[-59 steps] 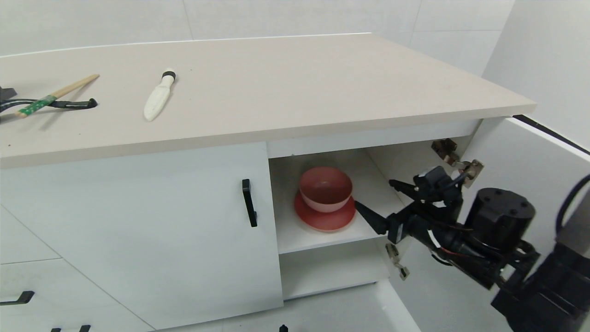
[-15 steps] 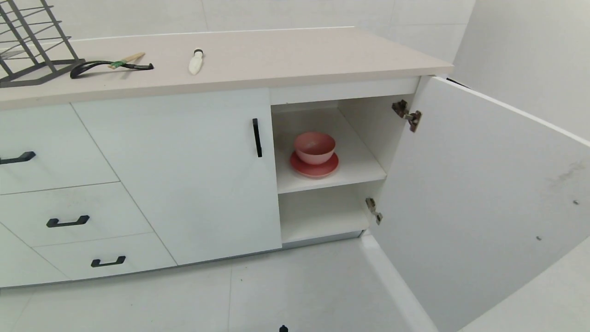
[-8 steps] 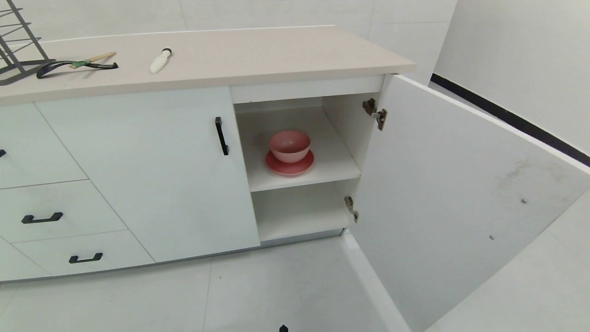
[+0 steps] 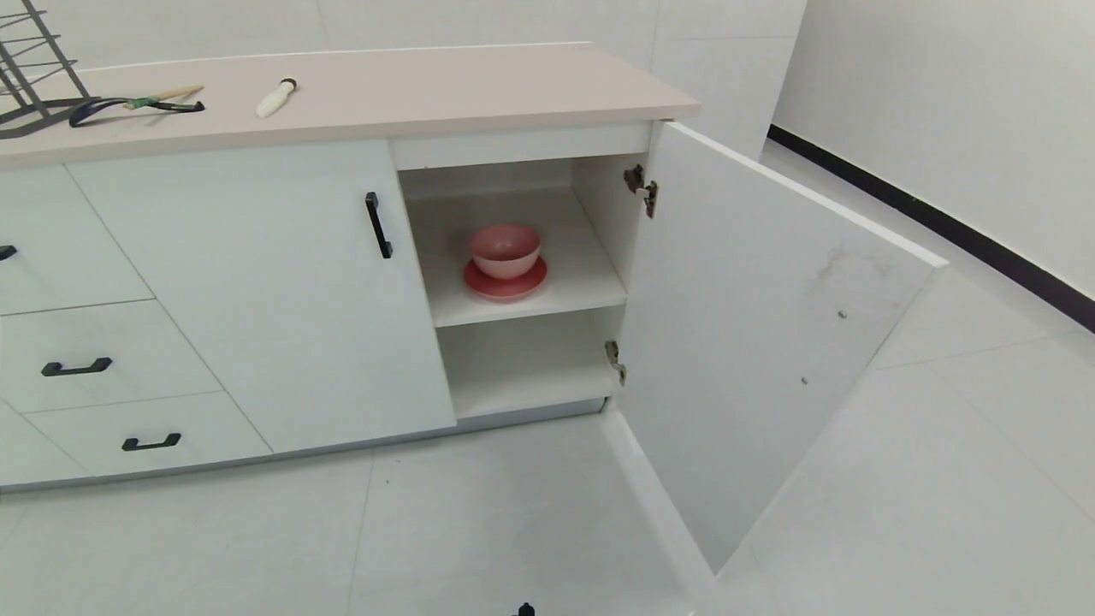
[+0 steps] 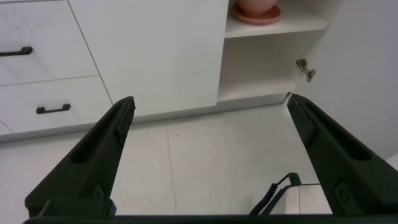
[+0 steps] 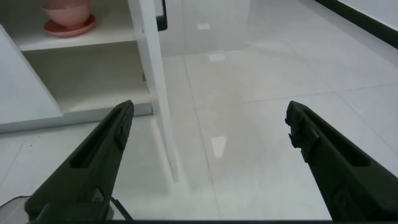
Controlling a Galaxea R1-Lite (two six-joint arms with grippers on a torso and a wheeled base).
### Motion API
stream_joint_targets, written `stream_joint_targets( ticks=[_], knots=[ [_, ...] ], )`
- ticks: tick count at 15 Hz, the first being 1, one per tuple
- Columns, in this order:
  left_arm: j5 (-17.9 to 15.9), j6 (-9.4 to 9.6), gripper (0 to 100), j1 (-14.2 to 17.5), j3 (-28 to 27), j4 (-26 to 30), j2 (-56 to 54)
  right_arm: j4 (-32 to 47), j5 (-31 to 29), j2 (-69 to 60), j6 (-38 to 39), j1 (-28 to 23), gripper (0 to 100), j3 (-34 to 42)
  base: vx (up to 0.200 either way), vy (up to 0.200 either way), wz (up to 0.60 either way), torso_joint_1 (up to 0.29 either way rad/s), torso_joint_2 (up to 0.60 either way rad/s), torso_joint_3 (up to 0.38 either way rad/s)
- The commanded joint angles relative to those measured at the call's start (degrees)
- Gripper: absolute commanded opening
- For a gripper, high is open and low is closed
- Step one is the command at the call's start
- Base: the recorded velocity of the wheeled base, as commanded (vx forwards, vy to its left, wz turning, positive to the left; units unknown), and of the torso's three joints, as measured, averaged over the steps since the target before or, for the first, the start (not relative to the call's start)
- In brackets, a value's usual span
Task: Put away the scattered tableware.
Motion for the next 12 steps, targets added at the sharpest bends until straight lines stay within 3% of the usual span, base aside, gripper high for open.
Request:
stream_joint_targets(
  ticks=[1,6,7,12],
  knots=[
    [0.0,-0.01,100,0.0,0.0,0.0,0.1,0.0,0.0,0.3,0.0,0.0,100,0.0,0.0,0.0,0.6,0.007,0.0,0.002],
    [0.0,-0.01,100,0.0,0.0,0.1,0.1,0.0,-0.1,0.3,0.0,0.0,100,0.0,0.0,0.0,0.0,0.0,0.0,0.0],
    [0.0,-0.01,100,0.0,0.0,0.0,0.1,0.0,-0.1,0.3,0.0,0.0,0,0.0,0.0,0.0,0.0,0.0,0.0,0.0],
    [0.1,-0.01,100,0.0,0.0,0.1,0.1,0.0,-0.4,0.3,0.5,0.0,0,0.0,0.0,0.0,0.0,0.0,0.0,0.0]
  ],
)
